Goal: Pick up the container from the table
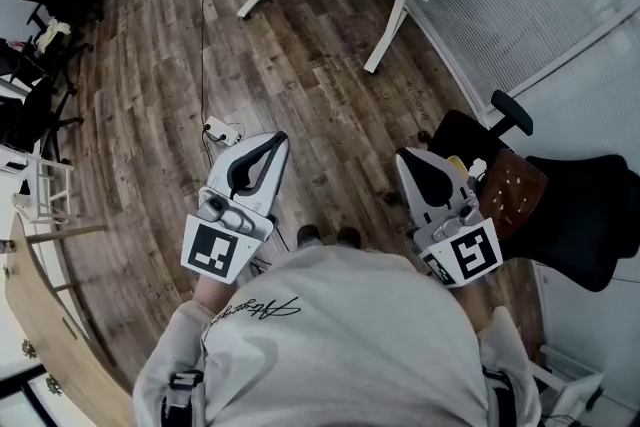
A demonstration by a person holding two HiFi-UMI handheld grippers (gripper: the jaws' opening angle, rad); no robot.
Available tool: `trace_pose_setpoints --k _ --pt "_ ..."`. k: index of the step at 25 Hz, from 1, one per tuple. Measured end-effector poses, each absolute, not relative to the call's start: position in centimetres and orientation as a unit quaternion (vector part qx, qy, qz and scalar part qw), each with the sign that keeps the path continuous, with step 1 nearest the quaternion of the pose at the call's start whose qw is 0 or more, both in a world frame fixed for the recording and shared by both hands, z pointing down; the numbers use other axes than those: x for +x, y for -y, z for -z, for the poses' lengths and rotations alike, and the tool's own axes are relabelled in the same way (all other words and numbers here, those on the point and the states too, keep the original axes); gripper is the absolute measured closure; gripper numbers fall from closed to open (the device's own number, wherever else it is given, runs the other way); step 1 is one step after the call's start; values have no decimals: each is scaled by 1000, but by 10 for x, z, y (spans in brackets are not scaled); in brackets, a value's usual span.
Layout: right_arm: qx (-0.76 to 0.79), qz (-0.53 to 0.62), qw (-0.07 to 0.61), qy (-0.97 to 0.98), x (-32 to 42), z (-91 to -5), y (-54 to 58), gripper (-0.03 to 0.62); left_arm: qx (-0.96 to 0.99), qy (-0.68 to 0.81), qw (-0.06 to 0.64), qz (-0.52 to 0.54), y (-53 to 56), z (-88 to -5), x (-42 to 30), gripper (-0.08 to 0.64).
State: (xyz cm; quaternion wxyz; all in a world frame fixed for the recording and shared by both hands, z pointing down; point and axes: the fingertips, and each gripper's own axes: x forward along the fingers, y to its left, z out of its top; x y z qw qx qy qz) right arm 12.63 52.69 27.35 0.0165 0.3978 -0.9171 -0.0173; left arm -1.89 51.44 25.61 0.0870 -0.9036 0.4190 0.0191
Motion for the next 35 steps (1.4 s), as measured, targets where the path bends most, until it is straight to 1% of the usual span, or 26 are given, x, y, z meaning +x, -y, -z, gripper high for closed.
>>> trace_pose_setpoints --k 2,3,5,8,15,18,21,25,31,35 --pt "401 8 11 916 130 -274 -524 591 -903 -420 84 -19 -513 -257 -19 555" --pt "403 7 10 915 132 -275 -522 578 -903 -421 82 -19 -512 -258 -19 539" --pt "408 4 9 913 134 -275 -520 531 -903 -422 78 -22 -510 -258 -20 509" --pt "413 -2 3 911 135 -274 -519 489 -902 -422 80 -28 -510 -257 -23 463" --pt "421 -10 -10 907 132 -270 -514 371 -901 -424 80 -36 -508 -253 -35 329" --pt "432 -15 -17 901 134 -269 -511 313 -897 -435 69 -39 -506 -254 -43 301" --pt "440 -16 -21 898 134 -269 -509 291 -894 -441 65 -43 -503 -254 -50 231" --pt "447 -19 -19 894 133 -270 -508 270 -895 -439 66 -40 -500 -254 -53 210" --pt "459 -21 -26 888 123 -271 -507 212 -898 -434 62 -40 -500 -257 -65 186" --pt "465 -21 -26 885 116 -273 -509 193 -899 -432 62 -39 -503 -261 -76 176"
